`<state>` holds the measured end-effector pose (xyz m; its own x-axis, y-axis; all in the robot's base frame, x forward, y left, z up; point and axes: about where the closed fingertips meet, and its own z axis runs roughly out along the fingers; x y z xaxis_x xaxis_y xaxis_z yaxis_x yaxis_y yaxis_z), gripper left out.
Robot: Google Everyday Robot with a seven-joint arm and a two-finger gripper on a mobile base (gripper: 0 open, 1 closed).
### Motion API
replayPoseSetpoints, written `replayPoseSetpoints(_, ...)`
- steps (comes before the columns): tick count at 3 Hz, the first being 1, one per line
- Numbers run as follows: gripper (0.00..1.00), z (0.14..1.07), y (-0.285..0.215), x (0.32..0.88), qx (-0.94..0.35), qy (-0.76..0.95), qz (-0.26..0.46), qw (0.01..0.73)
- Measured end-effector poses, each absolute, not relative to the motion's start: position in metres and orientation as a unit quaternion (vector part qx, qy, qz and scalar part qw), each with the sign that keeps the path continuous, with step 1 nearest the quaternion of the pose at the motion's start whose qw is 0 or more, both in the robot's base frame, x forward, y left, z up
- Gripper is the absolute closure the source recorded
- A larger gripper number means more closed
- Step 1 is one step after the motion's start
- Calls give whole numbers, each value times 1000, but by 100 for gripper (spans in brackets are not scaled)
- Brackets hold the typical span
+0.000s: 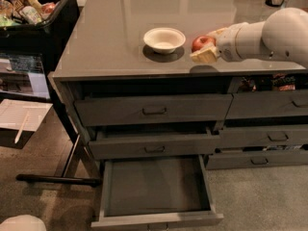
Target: Pick apple from bottom drawer and place on counter
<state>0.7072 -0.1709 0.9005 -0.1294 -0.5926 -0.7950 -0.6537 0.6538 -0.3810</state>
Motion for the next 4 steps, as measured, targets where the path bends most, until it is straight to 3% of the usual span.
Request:
replayPoseSetpoints(2,54,878,-184,737,-382,778,68,494)
replayPoseSetpoints(4,7,864,-166,753,-386,764,124,503)
